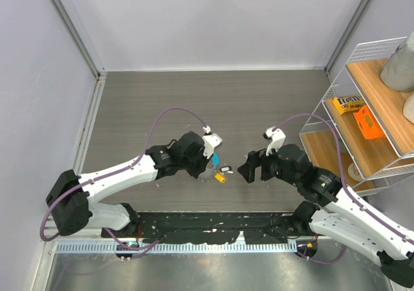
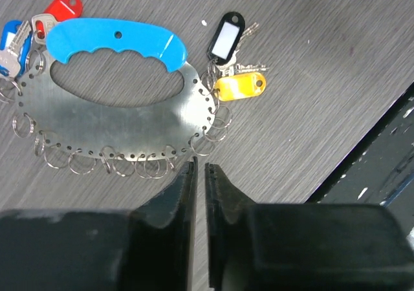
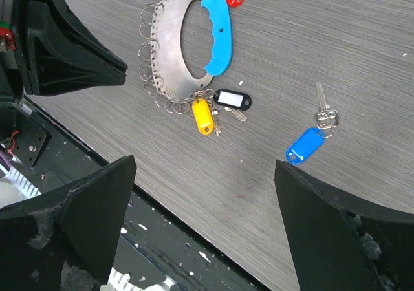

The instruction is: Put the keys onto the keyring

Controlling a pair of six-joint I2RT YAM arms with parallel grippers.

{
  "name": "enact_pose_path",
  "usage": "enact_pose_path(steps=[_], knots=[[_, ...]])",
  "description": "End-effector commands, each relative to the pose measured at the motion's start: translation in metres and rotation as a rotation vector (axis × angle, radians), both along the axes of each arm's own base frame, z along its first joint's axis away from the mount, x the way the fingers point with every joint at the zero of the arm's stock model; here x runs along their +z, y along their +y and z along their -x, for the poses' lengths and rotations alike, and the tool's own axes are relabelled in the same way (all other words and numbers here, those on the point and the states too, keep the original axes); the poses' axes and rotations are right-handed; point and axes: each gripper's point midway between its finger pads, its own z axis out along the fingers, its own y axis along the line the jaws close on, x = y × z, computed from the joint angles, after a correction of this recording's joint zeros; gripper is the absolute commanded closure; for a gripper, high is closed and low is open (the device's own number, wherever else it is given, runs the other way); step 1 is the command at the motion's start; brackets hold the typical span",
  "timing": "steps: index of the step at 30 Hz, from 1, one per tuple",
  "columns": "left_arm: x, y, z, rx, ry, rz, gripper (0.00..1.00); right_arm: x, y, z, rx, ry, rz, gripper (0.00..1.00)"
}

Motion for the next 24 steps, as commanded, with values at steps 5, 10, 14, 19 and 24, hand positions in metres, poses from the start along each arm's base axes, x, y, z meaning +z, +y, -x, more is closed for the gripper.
enact_pose_path(steps=[5,10,14,19,24], knots=[[-0.016,0.003,0.014,-0.01,0.06,-0.029,0.51,0.007,0.008,0.001,0.02,-0.014,-0.051,0.05],[-0.032,0.009,0.013,0.012,0.07,-0.069,0.44,0.008,0.008,0.002,0.023,-0.018,-0.052,0.05],[-0.042,0.005,0.022,-0.013,0.131,-0.07,0.47,0.007,0.008,0.002,0.021,-0.013,-0.052,0.05],[-0.048,0.008,0.016,0.005,0.11,-0.092,0.47,0.007,0.009,0.0,0.02,-0.019,-0.057,0.05],[-0.054,0.016,0.003,0.054,0.065,-0.149,0.47,0.006,0.015,0.006,0.06,0.0,-0.073,0.05]])
